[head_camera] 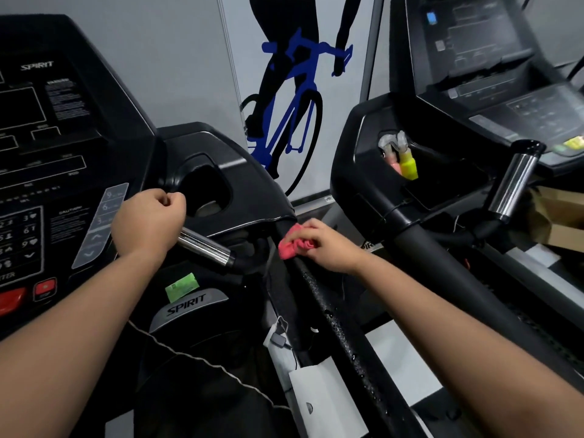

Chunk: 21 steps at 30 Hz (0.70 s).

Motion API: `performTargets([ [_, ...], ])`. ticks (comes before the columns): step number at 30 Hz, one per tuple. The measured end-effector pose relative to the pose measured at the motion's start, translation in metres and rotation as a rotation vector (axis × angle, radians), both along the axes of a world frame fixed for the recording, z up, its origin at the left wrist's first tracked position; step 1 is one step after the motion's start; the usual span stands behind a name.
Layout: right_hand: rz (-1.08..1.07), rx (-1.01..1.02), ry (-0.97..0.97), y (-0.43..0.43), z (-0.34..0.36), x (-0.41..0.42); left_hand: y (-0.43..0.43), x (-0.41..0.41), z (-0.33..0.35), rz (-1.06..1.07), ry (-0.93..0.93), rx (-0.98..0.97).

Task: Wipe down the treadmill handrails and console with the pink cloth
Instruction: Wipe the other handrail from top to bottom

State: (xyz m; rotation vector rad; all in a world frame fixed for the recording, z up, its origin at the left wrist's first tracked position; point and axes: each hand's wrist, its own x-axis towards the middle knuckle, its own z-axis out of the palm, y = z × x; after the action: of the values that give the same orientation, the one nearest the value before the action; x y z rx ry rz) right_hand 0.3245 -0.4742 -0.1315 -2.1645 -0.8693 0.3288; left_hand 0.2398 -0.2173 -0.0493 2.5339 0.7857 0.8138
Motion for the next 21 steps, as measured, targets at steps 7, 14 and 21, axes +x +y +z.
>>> performTargets([
  [7, -0.045, 0.100, 0.101, -0.018, 0.006, -0.001, -0.001, 0.000, 0.000, 0.008, -0.005, -0.001],
  [14, -0.072, 0.051, -0.019, 0.000, -0.007, -0.009, 0.000, 0.000, 0.000, 0.009, -0.001, -0.003],
  [21, -0.221, 0.139, 0.193, -0.018, -0.009, -0.004, -0.002, 0.001, 0.000, 0.022, 0.004, -0.016],
])
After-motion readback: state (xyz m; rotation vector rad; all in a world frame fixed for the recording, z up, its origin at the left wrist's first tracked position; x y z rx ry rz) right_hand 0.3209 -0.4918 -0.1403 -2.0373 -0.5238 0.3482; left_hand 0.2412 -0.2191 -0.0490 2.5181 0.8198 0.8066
